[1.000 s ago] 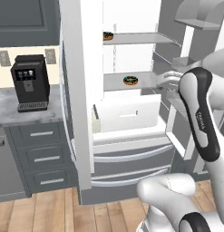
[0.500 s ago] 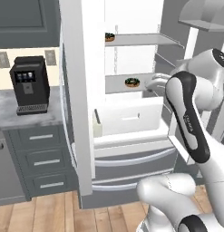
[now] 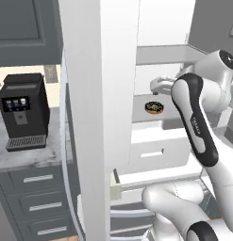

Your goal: Take the donuts from the fridge and place them on the empty tray on the dining counter.

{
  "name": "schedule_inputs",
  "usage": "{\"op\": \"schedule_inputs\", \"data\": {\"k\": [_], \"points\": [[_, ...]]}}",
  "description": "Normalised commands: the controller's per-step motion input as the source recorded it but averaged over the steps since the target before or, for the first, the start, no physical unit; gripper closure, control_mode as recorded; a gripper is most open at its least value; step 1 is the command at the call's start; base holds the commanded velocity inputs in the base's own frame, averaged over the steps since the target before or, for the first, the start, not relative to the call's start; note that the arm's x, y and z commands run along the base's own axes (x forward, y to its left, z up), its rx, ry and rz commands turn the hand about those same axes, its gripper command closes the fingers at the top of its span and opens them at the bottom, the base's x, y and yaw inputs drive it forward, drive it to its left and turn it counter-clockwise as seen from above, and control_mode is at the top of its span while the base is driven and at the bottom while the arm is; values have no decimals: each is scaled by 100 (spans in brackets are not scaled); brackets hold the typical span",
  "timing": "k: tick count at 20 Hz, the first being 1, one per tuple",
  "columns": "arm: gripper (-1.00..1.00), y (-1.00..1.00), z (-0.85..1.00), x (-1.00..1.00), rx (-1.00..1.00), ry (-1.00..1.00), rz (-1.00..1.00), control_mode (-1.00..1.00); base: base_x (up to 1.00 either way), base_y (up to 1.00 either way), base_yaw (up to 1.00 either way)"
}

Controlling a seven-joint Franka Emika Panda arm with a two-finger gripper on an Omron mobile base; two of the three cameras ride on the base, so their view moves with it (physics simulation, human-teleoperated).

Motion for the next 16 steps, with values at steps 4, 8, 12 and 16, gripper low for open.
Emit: {"op": "schedule_inputs", "data": {"k": [4, 8, 12, 16], "points": [[-100, 0, 0, 0, 0, 0, 0, 100, 100, 0, 0], [-100, 0, 0, 0, 0, 0, 0, 100, 100, 0, 1], [-100, -1, 0, 24, 0, 6, 7, -100, 16, 0, 2], [-100, -3, -15, 42, -4, 16, 1, -100, 0, 0, 0]]}}
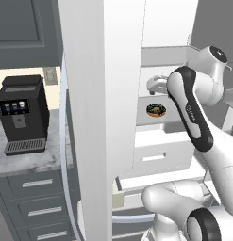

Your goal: Take the donuts from the fridge and place them on the empty tray on the dining counter.

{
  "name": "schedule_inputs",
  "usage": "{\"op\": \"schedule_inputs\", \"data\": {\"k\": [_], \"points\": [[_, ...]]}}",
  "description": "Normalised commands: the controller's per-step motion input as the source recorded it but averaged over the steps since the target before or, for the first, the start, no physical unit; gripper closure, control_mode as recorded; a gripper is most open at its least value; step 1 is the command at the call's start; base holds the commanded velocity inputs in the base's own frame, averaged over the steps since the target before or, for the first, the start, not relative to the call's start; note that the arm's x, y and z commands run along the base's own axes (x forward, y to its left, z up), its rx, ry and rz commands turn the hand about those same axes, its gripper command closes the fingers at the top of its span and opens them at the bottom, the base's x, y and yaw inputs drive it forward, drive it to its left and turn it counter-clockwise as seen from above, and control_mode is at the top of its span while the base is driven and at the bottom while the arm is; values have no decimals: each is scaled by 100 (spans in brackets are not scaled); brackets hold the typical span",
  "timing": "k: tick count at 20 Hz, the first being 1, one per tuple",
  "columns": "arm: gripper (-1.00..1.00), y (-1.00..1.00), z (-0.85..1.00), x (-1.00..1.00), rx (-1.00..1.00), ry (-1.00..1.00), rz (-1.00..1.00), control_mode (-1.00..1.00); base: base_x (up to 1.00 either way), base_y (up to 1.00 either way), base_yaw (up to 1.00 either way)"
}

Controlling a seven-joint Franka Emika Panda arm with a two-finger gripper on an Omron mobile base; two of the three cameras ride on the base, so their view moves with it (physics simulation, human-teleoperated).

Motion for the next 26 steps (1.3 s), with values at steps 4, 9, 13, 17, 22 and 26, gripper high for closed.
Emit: {"op": "schedule_inputs", "data": {"k": [4, 9, 13, 17, 22, 26], "points": [[-100, -1, -16, 22, -25, 4, -8, -100, 0, 0, 0], [-100, -50, -23, 2, -11, 0, -19, -100, 0, 0, 0], [-100, -46, -23, 0, 0, 0, -5, -100, 0, 0, 0], [-100, 0, -31, 0, 0, 0, 0, -100, 0, 0, 0], [-100, 0, -33, 13, 0, 4, 0, -100, 0, 0, 0], [-100, 0, -35, 45, 0, 7, 0, -100, 0, 0, 0]]}}
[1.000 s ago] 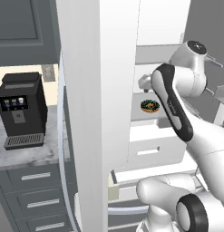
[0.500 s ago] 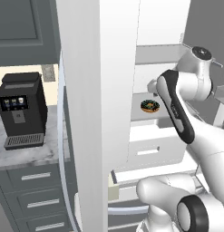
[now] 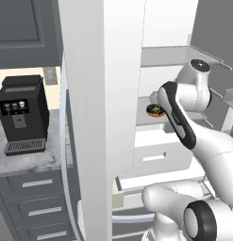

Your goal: Take the donuts from the fridge and place them on the empty tray on the dining counter.

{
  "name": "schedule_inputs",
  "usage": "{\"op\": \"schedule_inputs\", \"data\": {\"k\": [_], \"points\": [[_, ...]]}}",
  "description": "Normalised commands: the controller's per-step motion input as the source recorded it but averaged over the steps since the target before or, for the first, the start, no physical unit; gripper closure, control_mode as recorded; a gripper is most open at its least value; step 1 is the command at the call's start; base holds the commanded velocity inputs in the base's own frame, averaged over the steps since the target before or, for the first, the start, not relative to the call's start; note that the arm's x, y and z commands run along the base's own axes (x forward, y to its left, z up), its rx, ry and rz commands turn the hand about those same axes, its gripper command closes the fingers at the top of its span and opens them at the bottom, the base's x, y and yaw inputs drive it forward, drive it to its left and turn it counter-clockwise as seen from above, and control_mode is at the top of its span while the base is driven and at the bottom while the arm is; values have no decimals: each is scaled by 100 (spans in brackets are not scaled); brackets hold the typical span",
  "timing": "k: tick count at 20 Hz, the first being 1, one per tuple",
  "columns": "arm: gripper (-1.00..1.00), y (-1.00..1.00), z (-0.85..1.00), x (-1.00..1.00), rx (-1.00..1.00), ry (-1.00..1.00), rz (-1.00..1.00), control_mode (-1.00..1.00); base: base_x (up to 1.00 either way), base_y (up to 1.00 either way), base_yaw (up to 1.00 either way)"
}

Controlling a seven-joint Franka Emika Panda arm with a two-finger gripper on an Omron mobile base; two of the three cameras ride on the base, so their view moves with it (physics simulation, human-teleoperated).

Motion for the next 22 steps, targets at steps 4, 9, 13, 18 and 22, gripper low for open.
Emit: {"op": "schedule_inputs", "data": {"k": [4, 9, 13, 18, 22], "points": [[-100, 0, -23, 54, 0, 4, 0, -100, 0, 0, 0], [-100, 0, -36, 51, 0, 0, 0, -100, 0, 0, 0], [-100, 0, -44, 50, 0, 0, 0, -100, 0, 0, 0], [-100, -9, -31, 53, 0, 0, 0, -100, 0, 0, 0], [-100, -21, -18, 62, 0, 0, 2, -100, 0, 0, 0]]}}
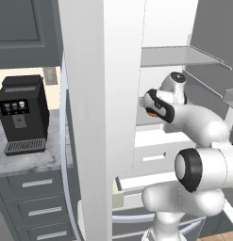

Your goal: Take the donuts from the fridge and place them on the empty tray on the dining counter.

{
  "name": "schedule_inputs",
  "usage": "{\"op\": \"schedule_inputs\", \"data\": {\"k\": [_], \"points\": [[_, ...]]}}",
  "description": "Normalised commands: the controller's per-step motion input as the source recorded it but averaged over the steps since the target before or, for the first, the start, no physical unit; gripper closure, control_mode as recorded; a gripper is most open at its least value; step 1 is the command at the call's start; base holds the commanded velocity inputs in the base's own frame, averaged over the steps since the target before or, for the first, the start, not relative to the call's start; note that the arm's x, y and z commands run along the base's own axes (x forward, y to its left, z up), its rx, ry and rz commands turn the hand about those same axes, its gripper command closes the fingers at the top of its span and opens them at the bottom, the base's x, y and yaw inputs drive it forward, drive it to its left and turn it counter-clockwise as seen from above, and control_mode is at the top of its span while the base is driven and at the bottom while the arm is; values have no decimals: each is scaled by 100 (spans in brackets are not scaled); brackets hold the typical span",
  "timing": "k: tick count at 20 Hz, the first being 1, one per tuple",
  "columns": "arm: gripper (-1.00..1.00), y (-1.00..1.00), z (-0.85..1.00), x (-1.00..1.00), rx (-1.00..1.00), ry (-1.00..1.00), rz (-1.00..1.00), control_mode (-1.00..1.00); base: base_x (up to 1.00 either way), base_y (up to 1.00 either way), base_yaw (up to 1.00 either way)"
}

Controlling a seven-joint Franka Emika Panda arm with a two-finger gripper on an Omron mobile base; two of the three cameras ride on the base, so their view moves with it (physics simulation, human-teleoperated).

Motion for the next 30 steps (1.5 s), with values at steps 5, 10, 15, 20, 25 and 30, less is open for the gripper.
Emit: {"op": "schedule_inputs", "data": {"k": [5, 10, 15, 20, 25, 30], "points": [[-100, -12, -12, 62, 0, 0, 3, -100, 0, 0, 0], [-100, -4, -24, 52, 0, 0, 5, -100, 0, 0, 0], [-100, 0, -41, 43, 0, 1, 2, -100, 0, 0, 0], [-100, -4, -40, 45, 0, 0, 3, -100, 0, 0, 0], [-100, -12, -40, 39, 0, 0, 4, -100, 0, 0, 0], [100, -8, -53, 13, 0, 0, 4, -100, 0, 0, 0]]}}
